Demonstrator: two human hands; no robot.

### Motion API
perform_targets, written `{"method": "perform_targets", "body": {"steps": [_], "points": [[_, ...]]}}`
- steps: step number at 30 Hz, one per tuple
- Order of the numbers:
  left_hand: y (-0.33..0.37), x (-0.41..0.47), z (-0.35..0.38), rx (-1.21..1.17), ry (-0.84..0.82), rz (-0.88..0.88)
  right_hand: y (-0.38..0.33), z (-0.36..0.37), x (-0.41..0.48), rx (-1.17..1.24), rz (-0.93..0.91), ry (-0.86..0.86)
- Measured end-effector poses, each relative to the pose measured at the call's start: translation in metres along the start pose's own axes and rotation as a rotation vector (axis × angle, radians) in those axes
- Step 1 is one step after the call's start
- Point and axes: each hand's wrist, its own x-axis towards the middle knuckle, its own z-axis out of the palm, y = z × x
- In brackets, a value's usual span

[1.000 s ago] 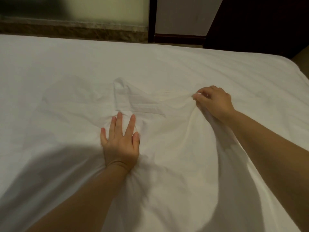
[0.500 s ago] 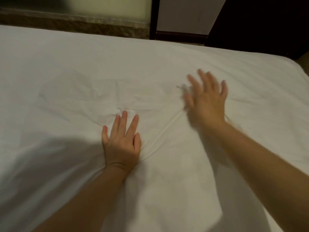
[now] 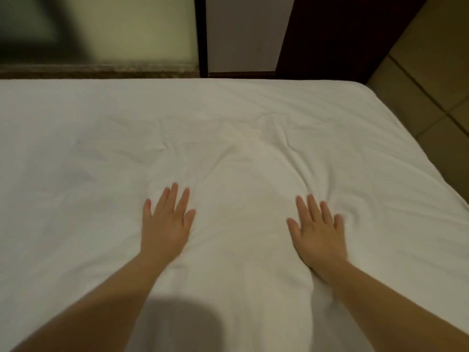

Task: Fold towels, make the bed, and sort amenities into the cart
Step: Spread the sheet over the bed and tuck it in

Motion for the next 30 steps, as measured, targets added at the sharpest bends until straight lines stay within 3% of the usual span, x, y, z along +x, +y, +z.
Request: {"method": "perform_targets", "body": {"steps": [9,17,23,26,30], "points": [[0.018,-0.233,-0.005,0.0,-0.112,-0.126,0.062,0.055,-0.193,0.081,0.065,-0.048],[0.011,-0.47,-0.006,-0.194,-0.093,-0.054,0.106,0.113,-0.388,0.134,0.157,-0.059],[-0.006,-0.57,-0.015,-0.136,-0.034,-0.122,0.136,0.127,-0.468,0.119,0.16,-0.115],[-0.007,-0.607,-0.016,-0.022,-0.173,-0.263,0.155,0.135,-0.502,0.143,0.14,-0.141],[-0.003,-0.642,-0.013,0.059,-0.206,-0.292,0.187,0.142,-0.546,0.232,0.249,-0.185]]}}
